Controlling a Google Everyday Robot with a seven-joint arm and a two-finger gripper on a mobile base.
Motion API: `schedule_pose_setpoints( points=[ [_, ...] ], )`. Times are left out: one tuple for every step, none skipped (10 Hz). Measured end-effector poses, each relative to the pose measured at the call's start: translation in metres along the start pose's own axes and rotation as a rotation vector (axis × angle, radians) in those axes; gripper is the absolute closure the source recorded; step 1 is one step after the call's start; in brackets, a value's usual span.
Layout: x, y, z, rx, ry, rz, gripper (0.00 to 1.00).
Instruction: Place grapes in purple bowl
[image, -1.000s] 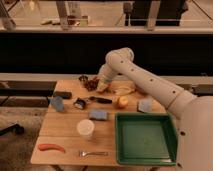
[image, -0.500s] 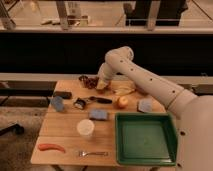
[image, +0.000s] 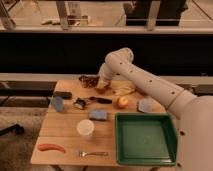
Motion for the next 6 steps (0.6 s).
schedule_pose_setpoints(
  points=[
    [0.015, -0.003, 0.0, 0.006, 0.004, 0.062, 0.94],
    [0.028, -0.006, -0.001, 0.013, 0.008, 0.099, 0.94],
    [0.042, -0.008, -0.001, 0.02, 0.013, 0.139, 0.94],
    [0.054, -0.01, 0.001, 0.025, 0.018, 0.169, 0.94],
    [0.069, -0.012, 0.0, 0.035, 0.027, 0.196, 0.93],
    [0.085, -0.014, -0.003, 0.051, 0.042, 0.22, 0.89]
  ],
)
